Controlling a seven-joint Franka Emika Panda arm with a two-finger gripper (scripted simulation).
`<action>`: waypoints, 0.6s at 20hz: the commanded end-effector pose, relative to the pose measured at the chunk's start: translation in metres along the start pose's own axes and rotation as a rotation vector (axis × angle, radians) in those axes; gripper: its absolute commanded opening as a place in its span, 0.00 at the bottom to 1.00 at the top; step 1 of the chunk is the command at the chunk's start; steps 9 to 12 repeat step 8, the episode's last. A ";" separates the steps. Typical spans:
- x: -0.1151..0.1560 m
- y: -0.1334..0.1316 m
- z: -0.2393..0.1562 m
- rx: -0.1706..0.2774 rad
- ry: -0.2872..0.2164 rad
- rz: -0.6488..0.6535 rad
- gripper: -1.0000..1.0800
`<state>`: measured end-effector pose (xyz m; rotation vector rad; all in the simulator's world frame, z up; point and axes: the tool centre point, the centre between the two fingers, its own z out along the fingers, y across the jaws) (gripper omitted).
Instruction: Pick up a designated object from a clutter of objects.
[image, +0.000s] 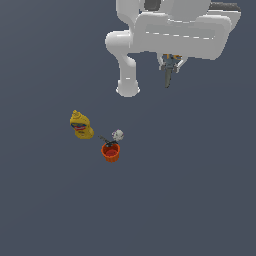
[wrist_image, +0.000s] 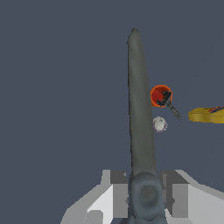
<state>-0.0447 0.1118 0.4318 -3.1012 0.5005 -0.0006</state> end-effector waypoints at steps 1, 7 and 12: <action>0.001 -0.001 -0.008 0.000 0.000 0.000 0.00; 0.003 -0.002 -0.013 0.000 0.000 0.000 0.00; 0.003 -0.002 -0.013 0.000 0.000 0.000 0.00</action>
